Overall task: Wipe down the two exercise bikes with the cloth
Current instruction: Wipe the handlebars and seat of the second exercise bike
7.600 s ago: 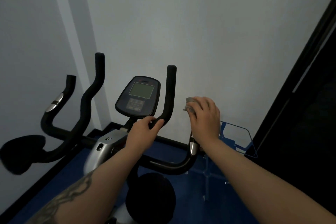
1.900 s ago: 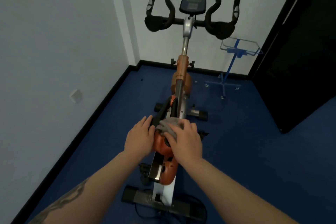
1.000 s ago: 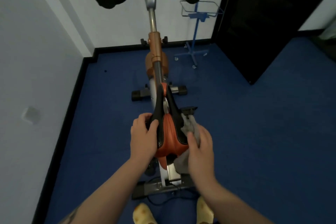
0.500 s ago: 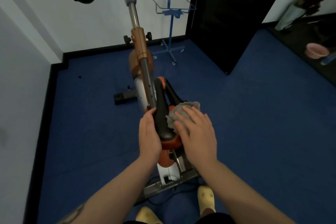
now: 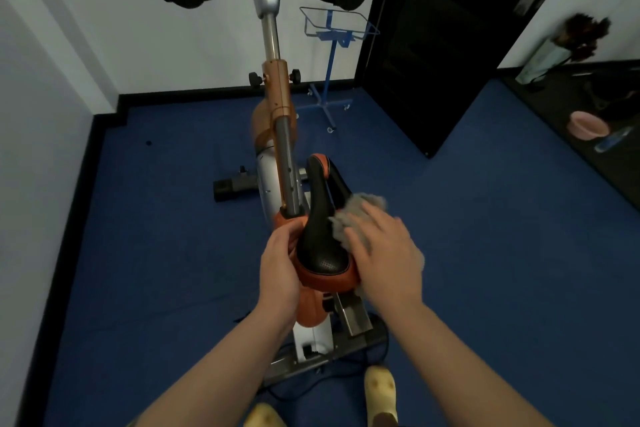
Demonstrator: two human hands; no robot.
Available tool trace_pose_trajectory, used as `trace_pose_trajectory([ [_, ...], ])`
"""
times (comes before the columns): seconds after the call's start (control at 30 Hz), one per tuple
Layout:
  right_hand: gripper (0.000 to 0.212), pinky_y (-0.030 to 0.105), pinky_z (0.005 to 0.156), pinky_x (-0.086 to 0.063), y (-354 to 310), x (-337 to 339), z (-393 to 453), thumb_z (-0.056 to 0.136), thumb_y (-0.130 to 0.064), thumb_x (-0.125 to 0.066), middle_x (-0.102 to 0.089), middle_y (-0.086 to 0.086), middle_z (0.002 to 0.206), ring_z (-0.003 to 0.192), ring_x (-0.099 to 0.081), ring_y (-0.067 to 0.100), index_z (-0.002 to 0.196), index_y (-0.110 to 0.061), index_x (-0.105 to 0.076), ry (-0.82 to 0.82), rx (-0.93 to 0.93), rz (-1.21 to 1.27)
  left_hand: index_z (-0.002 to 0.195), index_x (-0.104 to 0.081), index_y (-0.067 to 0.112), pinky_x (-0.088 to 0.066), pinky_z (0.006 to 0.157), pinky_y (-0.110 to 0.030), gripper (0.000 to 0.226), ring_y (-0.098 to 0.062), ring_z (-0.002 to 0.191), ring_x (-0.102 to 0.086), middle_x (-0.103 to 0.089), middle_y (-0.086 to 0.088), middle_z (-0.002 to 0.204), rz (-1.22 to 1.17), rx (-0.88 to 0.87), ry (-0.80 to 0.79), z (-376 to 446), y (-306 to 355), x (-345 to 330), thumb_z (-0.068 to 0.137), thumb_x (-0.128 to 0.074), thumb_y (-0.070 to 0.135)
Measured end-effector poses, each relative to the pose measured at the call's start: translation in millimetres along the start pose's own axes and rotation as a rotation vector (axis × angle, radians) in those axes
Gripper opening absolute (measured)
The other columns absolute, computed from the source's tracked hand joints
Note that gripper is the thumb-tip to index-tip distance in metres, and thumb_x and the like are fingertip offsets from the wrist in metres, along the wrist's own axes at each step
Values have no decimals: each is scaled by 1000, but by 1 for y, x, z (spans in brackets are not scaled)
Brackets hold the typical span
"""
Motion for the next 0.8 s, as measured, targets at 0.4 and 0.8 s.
trace_pose_trajectory([
  [0.4,34,31,89,-42,44,5,23,102,-39,-40,-61,0,119,111,-56,18,123,-23,-61,-83,-462,332,112,-51,33,-41,98,-45,16,-18,115,-45,-51,9,114,480,-62,240,-1,-2,-33,98,-45,31],
  [0.8,45,29,94,-39,71,-5,50,104,-42,-31,-57,2,133,122,-51,20,138,-22,-52,-404,-450,423,110,-57,25,-46,84,-40,28,-13,99,-52,-58,8,105,802,-346,447,-9,-4,-44,101,-33,37],
])
Point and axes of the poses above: each hand's wrist, its own z-axis towards the middle knuckle, its own x-axis out of the back of the hand, y = z × x, the point moved 3 cm from there along z, towards the middle knuckle
